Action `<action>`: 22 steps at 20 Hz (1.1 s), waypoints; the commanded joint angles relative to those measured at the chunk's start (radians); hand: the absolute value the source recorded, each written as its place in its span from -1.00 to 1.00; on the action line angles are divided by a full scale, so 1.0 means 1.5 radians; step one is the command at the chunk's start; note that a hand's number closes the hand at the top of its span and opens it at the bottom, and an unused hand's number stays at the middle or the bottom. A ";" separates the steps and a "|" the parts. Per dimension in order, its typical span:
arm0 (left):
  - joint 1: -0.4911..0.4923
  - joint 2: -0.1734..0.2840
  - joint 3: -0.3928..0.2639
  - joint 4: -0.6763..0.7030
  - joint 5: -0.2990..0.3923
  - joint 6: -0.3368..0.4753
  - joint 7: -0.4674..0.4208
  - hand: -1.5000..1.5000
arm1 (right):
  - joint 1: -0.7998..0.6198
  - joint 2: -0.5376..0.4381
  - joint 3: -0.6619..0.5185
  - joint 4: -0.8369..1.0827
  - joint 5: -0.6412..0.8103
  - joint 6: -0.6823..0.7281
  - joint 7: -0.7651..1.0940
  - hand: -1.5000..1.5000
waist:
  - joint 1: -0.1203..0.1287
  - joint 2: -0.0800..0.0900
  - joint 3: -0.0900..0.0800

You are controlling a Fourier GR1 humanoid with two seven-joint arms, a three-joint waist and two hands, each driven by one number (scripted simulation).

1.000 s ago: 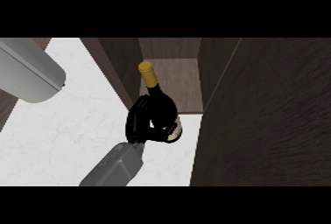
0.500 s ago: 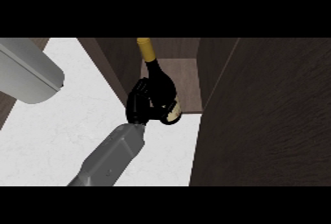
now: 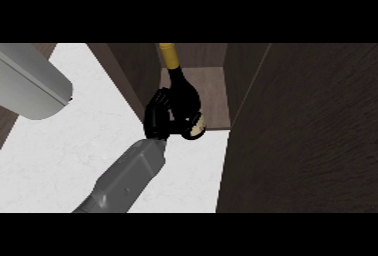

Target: Pick up the wine, place it into the cabinet and close the cabinet

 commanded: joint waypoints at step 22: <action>-0.195 0.001 0.003 0.152 0.092 0.020 0.089 1.00 | -0.014 0.015 0.040 0.046 0.019 0.015 -0.044 -1.00 | -0.040 0.015 -0.002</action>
